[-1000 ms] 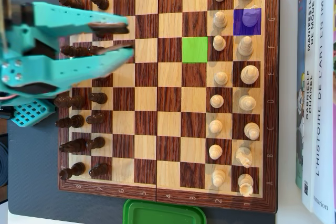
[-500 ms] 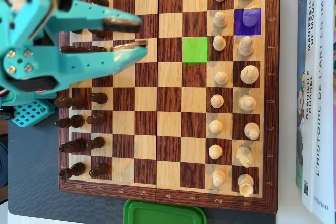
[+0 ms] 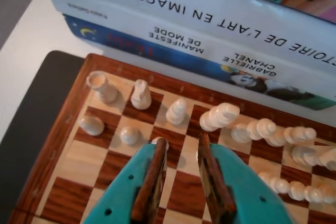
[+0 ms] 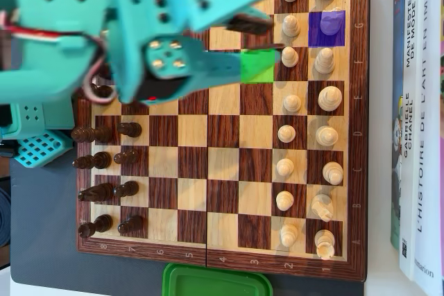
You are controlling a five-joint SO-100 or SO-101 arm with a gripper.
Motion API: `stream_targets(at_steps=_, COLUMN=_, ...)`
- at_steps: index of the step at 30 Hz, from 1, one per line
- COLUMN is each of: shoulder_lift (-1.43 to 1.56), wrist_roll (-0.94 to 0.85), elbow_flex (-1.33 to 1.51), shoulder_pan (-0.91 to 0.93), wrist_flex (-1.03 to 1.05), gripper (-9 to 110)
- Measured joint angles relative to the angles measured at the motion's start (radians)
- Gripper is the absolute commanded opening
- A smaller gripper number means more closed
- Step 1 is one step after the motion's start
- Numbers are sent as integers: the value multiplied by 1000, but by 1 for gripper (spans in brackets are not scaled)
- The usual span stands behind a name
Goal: Play chess
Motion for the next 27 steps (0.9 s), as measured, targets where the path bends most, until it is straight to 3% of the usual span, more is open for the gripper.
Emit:
stream_targets(at_steps=13, shoulder_lift=-253, wrist_roll=0, elbow_flex=-377, shoulder_pan=0, wrist_flex=400, gripper=11)
stream_targets(at_steps=27, shoulder_lift=-459, wrist_roll=0, elbow_flex=-603, shoulder_pan=-100, wrist_flex=431, gripper=11)
